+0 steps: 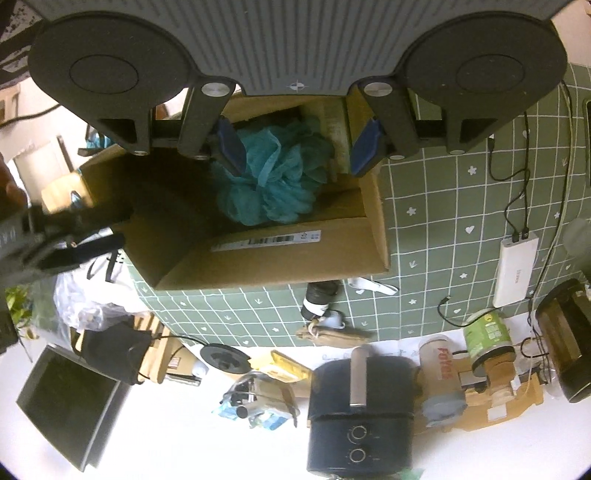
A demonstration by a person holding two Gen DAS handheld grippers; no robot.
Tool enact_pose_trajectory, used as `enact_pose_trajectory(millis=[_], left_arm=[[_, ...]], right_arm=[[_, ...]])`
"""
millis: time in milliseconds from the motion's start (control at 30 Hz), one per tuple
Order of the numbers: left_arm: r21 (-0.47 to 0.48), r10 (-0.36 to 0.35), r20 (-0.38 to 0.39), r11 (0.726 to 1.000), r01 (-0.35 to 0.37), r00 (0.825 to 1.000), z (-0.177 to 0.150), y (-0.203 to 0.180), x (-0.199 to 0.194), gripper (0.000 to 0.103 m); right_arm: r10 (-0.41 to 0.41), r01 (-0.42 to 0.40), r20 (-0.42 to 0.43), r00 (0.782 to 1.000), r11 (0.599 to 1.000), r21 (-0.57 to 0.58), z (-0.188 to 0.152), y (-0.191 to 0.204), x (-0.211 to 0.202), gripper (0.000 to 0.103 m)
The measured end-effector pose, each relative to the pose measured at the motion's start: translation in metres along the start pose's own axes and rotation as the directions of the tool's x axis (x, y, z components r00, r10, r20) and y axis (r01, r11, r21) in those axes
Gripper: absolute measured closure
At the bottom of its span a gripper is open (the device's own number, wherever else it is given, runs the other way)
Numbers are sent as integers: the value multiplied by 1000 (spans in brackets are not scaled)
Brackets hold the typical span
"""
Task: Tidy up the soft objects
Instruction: 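Carry loofah and sponge over the box and open both tools to drop them, then move both tools from the box back toward the remaining table items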
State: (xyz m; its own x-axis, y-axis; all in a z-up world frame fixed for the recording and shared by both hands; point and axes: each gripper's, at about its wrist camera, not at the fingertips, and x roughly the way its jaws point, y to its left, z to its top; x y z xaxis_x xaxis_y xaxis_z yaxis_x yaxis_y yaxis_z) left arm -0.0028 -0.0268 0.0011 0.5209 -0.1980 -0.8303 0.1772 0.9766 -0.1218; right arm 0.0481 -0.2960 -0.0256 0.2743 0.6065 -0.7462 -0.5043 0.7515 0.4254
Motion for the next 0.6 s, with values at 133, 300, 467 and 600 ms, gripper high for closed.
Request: enact_pose_trajectory(millis=[133, 300, 467, 600], left_arm=[[-8, 12, 3, 1000, -12, 1000, 1, 1, 0, 42], [-5, 20, 2, 1000, -20, 1000, 2, 1, 0, 42], [-3, 31, 7, 1000, -31, 1000, 5, 1, -1, 42], [-9, 36, 13, 999, -35, 999, 8, 2, -1, 42]], right_arm=[[-24, 24, -16, 1000, 999, -36, -7, 3, 2, 5], [-27, 27, -8, 1000, 999, -44, -12, 1, 0, 4], [-30, 31, 11, 999, 995, -97, -14, 7, -2, 3], [-25, 27, 13, 1000, 992, -126, -15, 9, -3, 16]])
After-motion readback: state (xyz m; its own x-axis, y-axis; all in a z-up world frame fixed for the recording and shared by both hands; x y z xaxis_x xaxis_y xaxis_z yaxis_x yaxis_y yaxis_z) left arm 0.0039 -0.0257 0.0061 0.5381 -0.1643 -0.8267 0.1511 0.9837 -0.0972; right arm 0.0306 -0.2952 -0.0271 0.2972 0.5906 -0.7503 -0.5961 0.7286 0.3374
